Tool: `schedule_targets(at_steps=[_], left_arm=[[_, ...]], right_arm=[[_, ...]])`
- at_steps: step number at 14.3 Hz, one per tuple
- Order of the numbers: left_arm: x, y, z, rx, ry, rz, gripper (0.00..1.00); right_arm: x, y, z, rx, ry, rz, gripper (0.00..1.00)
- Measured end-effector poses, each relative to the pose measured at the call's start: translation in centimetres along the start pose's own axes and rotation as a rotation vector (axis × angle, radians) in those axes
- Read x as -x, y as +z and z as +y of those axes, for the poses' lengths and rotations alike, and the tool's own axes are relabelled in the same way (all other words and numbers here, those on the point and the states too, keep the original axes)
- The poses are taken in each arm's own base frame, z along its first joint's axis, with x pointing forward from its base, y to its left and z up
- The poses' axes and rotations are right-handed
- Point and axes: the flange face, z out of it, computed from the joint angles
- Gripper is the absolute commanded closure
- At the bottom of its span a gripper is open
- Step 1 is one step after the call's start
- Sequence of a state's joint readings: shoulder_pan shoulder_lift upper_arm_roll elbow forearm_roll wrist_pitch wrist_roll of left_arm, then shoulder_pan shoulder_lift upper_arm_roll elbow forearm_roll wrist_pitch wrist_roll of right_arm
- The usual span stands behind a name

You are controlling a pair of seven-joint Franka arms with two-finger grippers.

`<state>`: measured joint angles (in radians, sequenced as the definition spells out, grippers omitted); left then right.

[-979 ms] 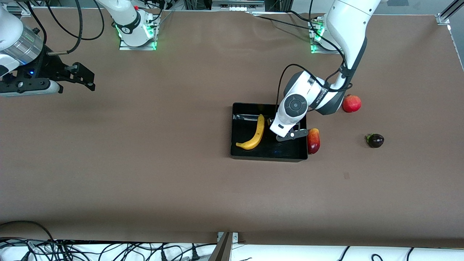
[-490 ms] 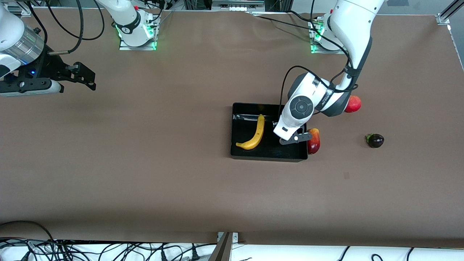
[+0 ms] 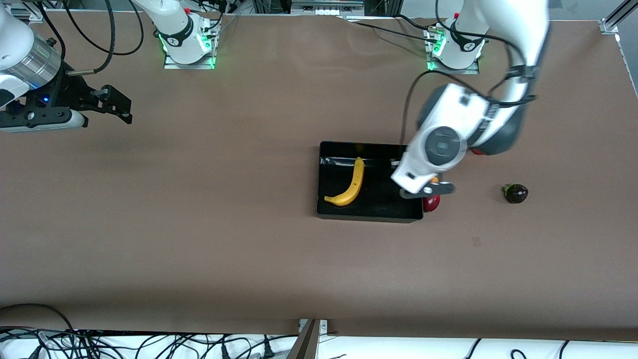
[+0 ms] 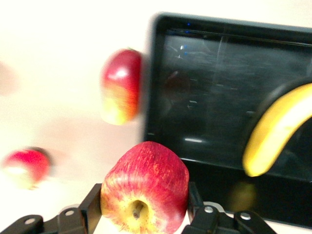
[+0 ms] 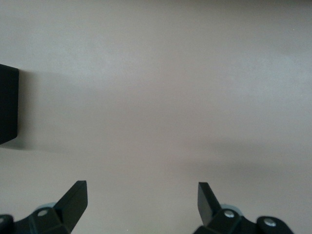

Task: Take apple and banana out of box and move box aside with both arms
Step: 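Lift the apple out of the box and carry it beside the mango, then lower the apple onto the table and open the left gripper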

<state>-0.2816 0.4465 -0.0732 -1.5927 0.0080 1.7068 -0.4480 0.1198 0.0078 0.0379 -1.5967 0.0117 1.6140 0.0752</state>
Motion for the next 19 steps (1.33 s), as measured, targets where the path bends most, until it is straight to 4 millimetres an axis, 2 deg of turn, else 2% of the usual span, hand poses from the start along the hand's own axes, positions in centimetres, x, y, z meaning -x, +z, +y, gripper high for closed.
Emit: schedule_targets(at_steps=[2,3,4,6,10,11,12,13,14,17,19], left_arm=[[-2.1,1.6,-7.1,0.011,0.027,-0.081,0.82],[-2.8,3.4,-9.6,0.018,0.039,-0.119,0.82],[-3.1,5.5,-11.2,0.024,0.048,-0.149,0.82],[-3.0,9.4,-11.7,0.026,0.064,-0.164,0.82],[-1.6,15.0,-10.9,0.024,0.098,-0.102,0.81],[-1.2,16.0,-11.0,0.026,0.101,-0.094,0.78],[-0.8,16.6,-11.1,0.026,0.103,-0.092,0.66],[-0.5,17.0,-11.2,0.027,0.104,-0.087,0.19],[-0.3,17.3,-11.2,0.029,0.105,-0.077,0.00],[-0.3,17.1,-11.2,0.033,0.105,-0.059,0.00],[-0.4,15.7,-11.3,0.036,0.104,-0.041,0.00]], right_arm=[[0.0,0.0,0.0,0.000,0.000,0.000,0.00],[0.0,0.0,0.0,0.000,0.000,0.000,0.00],[0.0,0.0,0.0,0.000,0.000,0.000,0.00],[0.0,0.0,0.0,0.000,0.000,0.000,0.00],[0.0,0.0,0.0,0.000,0.000,0.000,0.00],[0.0,0.0,0.0,0.000,0.000,0.000,0.00],[0.0,0.0,0.0,0.000,0.000,0.000,0.00],[0.0,0.0,0.0,0.000,0.000,0.000,0.00],[0.0,0.0,0.0,0.000,0.000,0.000,0.00],[0.0,0.0,0.0,0.000,0.000,0.000,0.00],[0.0,0.0,0.0,0.000,0.000,0.000,0.00]])
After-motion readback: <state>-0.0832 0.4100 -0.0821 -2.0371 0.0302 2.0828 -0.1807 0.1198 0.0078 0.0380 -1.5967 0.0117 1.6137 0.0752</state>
